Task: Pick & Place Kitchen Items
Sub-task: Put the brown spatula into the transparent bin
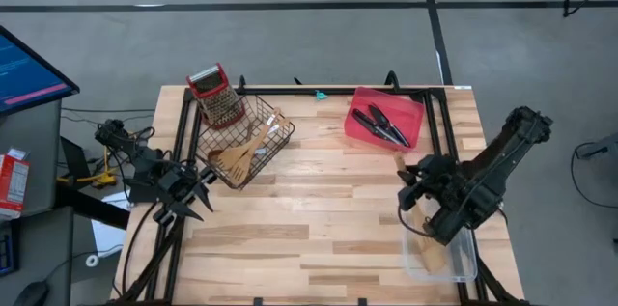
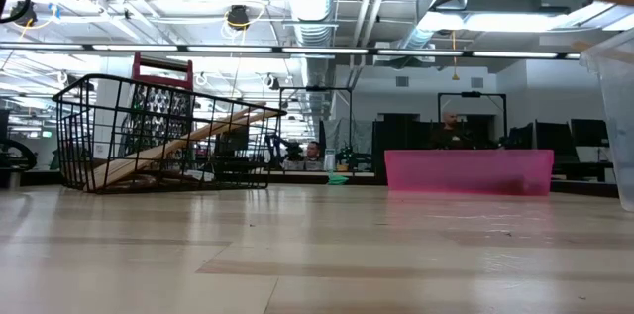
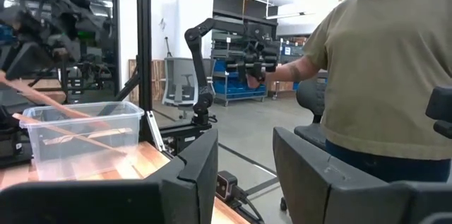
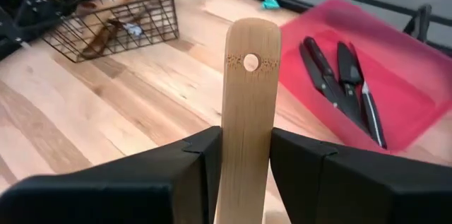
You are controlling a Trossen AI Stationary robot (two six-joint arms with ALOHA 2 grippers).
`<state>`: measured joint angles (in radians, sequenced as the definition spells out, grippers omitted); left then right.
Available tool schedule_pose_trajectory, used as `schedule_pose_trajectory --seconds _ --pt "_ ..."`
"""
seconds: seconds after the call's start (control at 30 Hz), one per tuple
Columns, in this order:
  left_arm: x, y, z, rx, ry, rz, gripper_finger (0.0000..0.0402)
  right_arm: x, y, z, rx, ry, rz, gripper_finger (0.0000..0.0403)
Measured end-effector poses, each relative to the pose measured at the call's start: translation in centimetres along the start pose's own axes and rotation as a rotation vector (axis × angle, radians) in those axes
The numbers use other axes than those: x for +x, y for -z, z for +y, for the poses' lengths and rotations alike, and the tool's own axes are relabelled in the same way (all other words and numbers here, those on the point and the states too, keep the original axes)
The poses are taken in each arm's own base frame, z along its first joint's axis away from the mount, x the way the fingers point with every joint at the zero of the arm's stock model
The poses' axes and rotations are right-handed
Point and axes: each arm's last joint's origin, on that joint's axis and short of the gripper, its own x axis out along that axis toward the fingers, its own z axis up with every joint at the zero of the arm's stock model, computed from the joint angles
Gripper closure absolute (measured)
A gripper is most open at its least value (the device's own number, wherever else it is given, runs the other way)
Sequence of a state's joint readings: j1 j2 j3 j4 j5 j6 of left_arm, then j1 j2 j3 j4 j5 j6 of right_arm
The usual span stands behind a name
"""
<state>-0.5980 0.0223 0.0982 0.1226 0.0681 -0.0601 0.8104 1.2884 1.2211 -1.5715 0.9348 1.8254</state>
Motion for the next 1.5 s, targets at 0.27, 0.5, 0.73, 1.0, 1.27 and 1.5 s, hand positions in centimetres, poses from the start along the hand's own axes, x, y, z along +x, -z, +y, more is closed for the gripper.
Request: schedule_pose_trajectory --seconds 0.27,0.5,0.73,1.0,1.27,1.5 --pt "0.0 0.0 0.0 0.000 0.000 -0.005 0.0284 0.8 3.7 -0.5 -0.079 0.055 0.055 0.0301" --pt "0.0 -0.1 0.0 0.000 0.000 -0.009 0.0284 1.6 5.5 0.1 -0.104 0.118 0.092 0.0301" --pt "0.0 -0.1 0.0 0.001 0.001 -0.015 0.0284 2.2 6.7 0.8 -0.151 0.165 0.097 0.0300" --pt "0.0 -0.2 0.0 0.001 0.001 -0.016 0.0284 2.3 7.0 1.0 -0.159 0.177 0.107 0.0292" --pt "0.0 -0.2 0.0 0.001 0.001 -0.016 0.0284 2.3 7.0 1.0 -0.155 0.175 0.112 0.0223" --pt "0.0 -0.2 0.0 0.001 0.001 -0.017 0.0284 1.7 6.4 1.4 -0.140 0.166 0.122 0.0191"
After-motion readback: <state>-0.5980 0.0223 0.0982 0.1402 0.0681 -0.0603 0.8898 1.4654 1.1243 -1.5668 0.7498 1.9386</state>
